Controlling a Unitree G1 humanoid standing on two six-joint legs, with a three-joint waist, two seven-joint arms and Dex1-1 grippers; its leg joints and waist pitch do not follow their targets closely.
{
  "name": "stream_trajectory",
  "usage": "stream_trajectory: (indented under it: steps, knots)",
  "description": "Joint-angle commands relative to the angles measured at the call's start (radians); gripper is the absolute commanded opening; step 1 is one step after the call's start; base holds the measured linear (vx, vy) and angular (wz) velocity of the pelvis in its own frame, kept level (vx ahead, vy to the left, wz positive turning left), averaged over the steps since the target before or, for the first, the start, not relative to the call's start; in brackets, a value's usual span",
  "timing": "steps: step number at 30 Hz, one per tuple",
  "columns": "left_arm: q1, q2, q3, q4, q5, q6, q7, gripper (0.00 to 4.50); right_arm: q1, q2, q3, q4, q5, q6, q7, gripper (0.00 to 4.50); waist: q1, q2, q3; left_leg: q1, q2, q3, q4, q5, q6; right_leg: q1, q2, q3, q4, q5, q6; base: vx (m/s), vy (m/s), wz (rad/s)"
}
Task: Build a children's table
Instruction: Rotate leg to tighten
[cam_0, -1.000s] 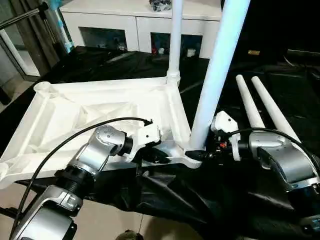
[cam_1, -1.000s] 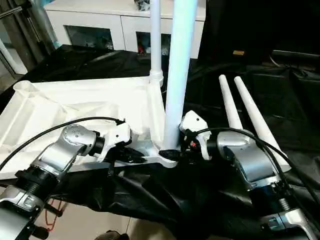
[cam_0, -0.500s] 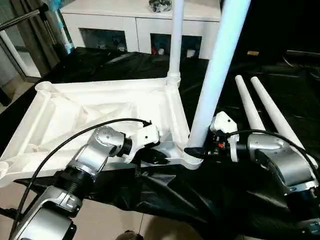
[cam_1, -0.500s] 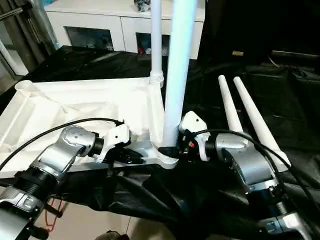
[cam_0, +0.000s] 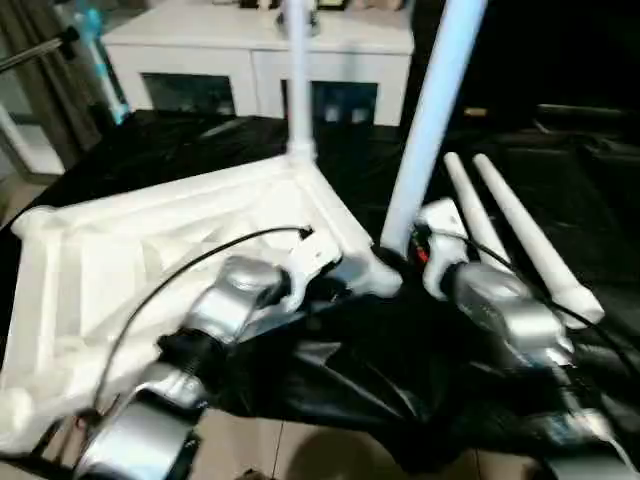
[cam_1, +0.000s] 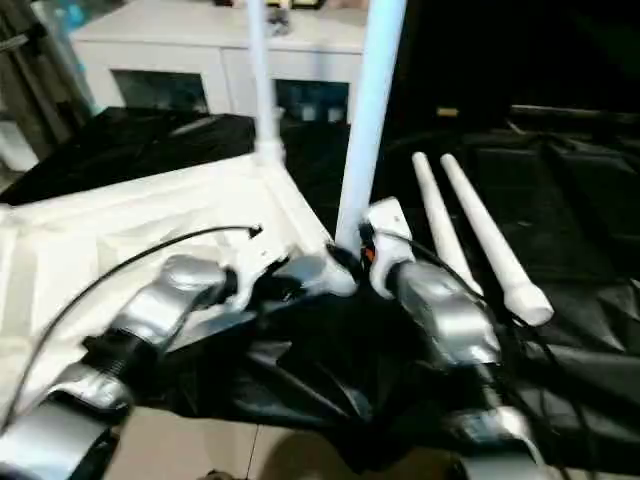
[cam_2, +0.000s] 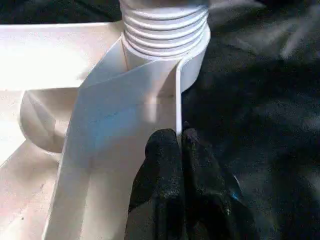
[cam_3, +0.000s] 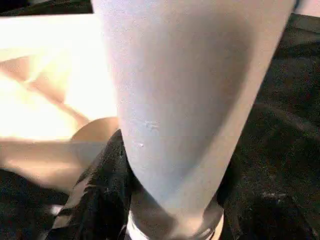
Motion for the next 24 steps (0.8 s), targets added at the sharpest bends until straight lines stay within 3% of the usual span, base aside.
stream_trajectory:
  steps: [1,3,4,6,11,12,13,16,20,24]
  knots:
    - [-0.066,-0.069,-0.016,-0.052,-0.020,-0.053,-0.004,0.00,0.010,0.089,0.056,0.128,0.034,0.077,0.013,2.02,-0.009,0.002,-0.050,0.021,0.056,-0.052,-0.090,-0.407,-0.053,0.014,-0.090,0.041,-0.101,-0.350,-0.179,0.000,0.000,0.00]
    - [-0.066,-0.071,-0.018,-0.050,-0.017,-0.056,-0.004,0.00,0.006,0.093,0.053,0.135,0.030,0.072,0.012,2.02,-0.005,0.001,-0.052,0.027,0.056,-0.047,-0.087,-0.399,-0.047,0.010,-0.090,0.045,-0.101,-0.317,-0.191,0.000,0.000,0.00]
    - [-0.061,-0.065,-0.028,-0.054,-0.010,-0.065,-0.015,0.00,-0.003,0.100,0.039,0.150,0.030,0.068,0.010,2.37,-0.004,-0.009,-0.052,0.026,0.055,-0.043,-0.086,-0.383,-0.036,0.012,-0.091,0.047,-0.101,-0.313,-0.195,0.000,0.000,0.00]
    - [-0.059,-0.062,-0.030,-0.056,-0.009,-0.067,-0.019,0.00,-0.007,0.103,0.034,0.156,0.030,0.066,0.008,2.58,-0.004,-0.003,-0.051,0.025,0.055,-0.043,-0.085,-0.373,-0.032,0.011,-0.094,0.048,-0.101,-0.317,-0.199,0.000,0.000,0.00]
    - [-0.054,-0.045,-0.032,-0.066,-0.010,-0.073,-0.036,0.00,-0.032,0.105,0.022,0.173,0.035,0.054,0.026,3.05,-0.002,-0.005,-0.052,0.027,0.058,-0.041,-0.086,-0.360,-0.030,0.010,-0.091,0.049,-0.101,-0.303,-0.204,0.000,0.000,0.00]
    - [-0.050,-0.039,-0.034,-0.072,-0.013,-0.076,-0.047,0.00,-0.034,0.102,0.024,0.167,0.034,0.051,0.031,3.14,-0.001,0.006,-0.052,0.028,0.058,-0.042,-0.087,-0.362,-0.033,0.009,-0.091,0.049,-0.099,-0.296,-0.204,0.000,0.000,0.00]
    - [-0.046,-0.035,-0.035,-0.079,-0.019,-0.085,-0.064,0.00,-0.037,0.099,0.025,0.162,0.036,0.051,0.042,3.27,-0.001,-0.001,-0.053,0.029,0.058,-0.040,-0.087,-0.361,-0.031,0.010,-0.090,0.049,-0.099,-0.274,-0.207,0.000,0.000,0.00]
    - [-0.031,-0.024,-0.037,-0.099,-0.029,-0.089,-0.098,0.00,-0.040,0.084,0.031,0.142,0.037,0.048,0.078,3.59,-0.001,0.003,-0.053,0.024,0.058,-0.039,-0.087,-0.342,-0.025,0.014,-0.090,0.049,-0.097,-0.247,-0.213,0.000,0.000,0.00]
    - [0.005,0.014,-0.046,-0.148,-0.043,-0.096,-0.173,0.00,-0.039,0.029,0.048,0.094,0.028,0.046,0.155,3.93,0.005,0.001,-0.057,0.021,0.061,-0.036,-0.083,-0.284,-0.001,0.019,-0.092,0.050,-0.091,-0.191,-0.229,0.000,0.000,0.00]
    - [0.023,0.041,-0.050,-0.175,-0.051,-0.113,-0.215,0.00,-0.028,-0.022,0.078,0.053,0.017,0.052,0.221,4.26,0.012,-0.002,-0.067,0.016,0.062,-0.033,-0.076,-0.190,0.024,0.027,-0.089,0.048,-0.076,-0.063,-0.250,0.000,0.000,0.00]
